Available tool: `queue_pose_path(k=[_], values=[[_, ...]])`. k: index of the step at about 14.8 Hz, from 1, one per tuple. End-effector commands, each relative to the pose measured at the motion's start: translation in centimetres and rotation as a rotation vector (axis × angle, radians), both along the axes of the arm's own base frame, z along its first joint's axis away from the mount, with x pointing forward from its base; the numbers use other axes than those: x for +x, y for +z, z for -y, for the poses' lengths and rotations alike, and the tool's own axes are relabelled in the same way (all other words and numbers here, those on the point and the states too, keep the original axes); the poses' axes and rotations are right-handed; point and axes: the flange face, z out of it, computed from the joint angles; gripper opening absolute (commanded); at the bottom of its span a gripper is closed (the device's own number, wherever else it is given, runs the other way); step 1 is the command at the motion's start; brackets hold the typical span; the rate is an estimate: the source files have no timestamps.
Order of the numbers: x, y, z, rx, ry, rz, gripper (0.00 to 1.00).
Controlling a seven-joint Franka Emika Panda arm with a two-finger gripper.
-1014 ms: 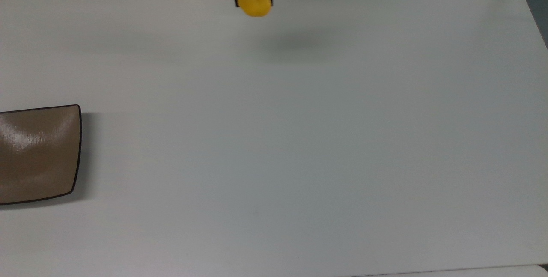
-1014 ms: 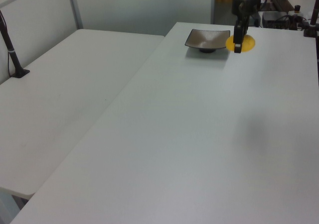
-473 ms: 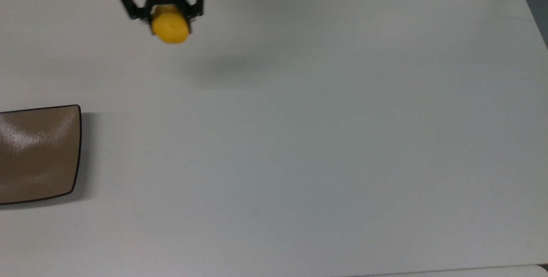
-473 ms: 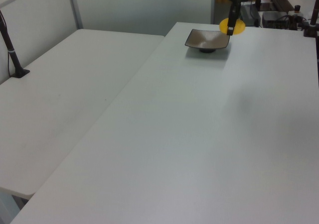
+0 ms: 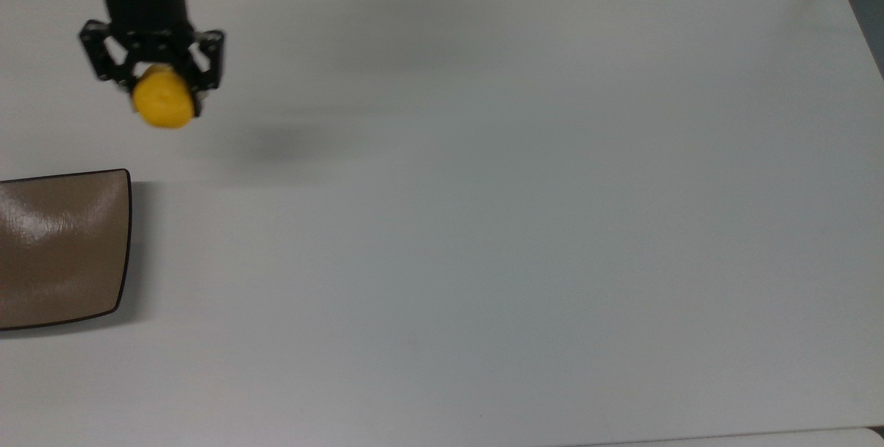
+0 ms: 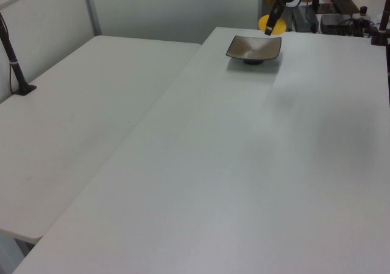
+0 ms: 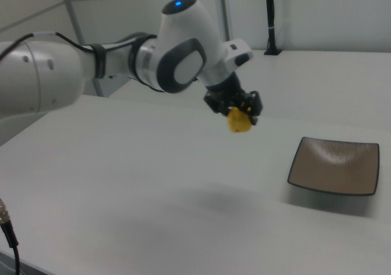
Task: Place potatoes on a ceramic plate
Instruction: 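Lift the potato and carry it toward the brown square plate, then lower the potato onto the plate and open the gripper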
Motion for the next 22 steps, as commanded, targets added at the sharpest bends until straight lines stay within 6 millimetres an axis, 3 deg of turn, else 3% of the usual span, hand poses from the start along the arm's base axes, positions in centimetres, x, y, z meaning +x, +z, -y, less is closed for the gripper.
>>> queue_pose_path(k=[1, 4, 9, 13, 15, 16, 17, 18, 20, 22], values=[[3.3, -2.2, 5.4, -0.049, -0.048, 0.156, 0.11], [4.1, -4.4, 8.1, -0.095, -0.074, 0.254, 0.11], [6.5, -9.5, 11.1, -0.134, -0.093, 0.299, 0.12], [8.3, -13.6, 13.2, -0.153, -0.102, 0.302, 0.13], [8.6, -15.4, 13.5, -0.165, -0.1, 0.329, 0.19], [8.4, -15.9, 14.3, -0.172, -0.11, 0.339, 0.33], [8.2, -16.0, 14.7, -0.171, -0.117, 0.341, 0.38], [8.2, -15.9, 14.8, -0.175, -0.116, 0.341, 0.63], [8.1, -16.1, 14.8, -0.173, -0.117, 0.338, 1.0], [8.1, -16.0, 14.5, -0.178, -0.107, 0.334, 1.0]])
